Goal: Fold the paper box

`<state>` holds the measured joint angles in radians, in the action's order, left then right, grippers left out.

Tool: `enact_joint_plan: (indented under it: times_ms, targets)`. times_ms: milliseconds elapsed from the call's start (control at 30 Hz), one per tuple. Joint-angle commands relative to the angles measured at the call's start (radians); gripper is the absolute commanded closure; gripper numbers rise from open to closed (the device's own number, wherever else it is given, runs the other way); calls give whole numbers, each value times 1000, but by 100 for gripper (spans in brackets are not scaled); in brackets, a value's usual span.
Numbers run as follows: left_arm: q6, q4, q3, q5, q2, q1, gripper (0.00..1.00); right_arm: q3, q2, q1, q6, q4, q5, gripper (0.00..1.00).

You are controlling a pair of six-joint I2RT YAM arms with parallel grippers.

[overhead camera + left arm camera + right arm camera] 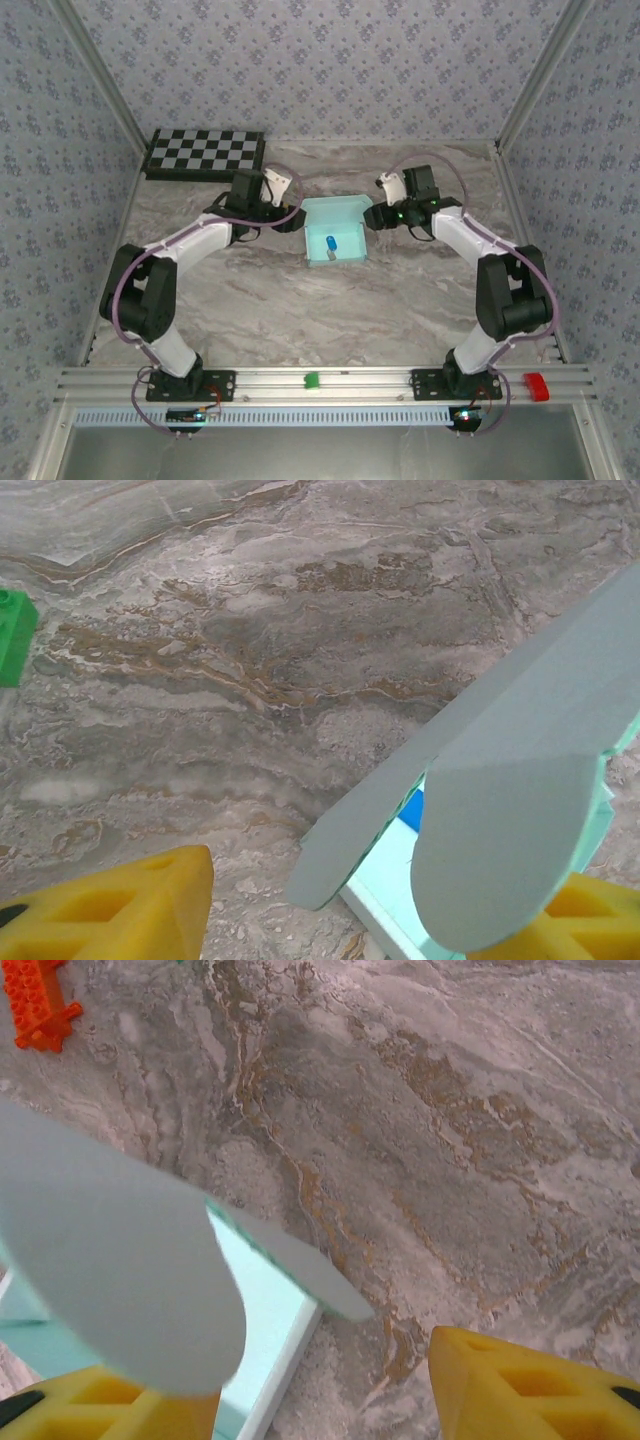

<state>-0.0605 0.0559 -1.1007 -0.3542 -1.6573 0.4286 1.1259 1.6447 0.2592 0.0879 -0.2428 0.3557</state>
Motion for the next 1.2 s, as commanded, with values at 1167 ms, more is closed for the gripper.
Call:
enact_joint_plan:
  times_ms: [1167]
  targets:
    - [-48,53,-80,-59,-52,9,68,104,75,37,-94,-28,-25,65]
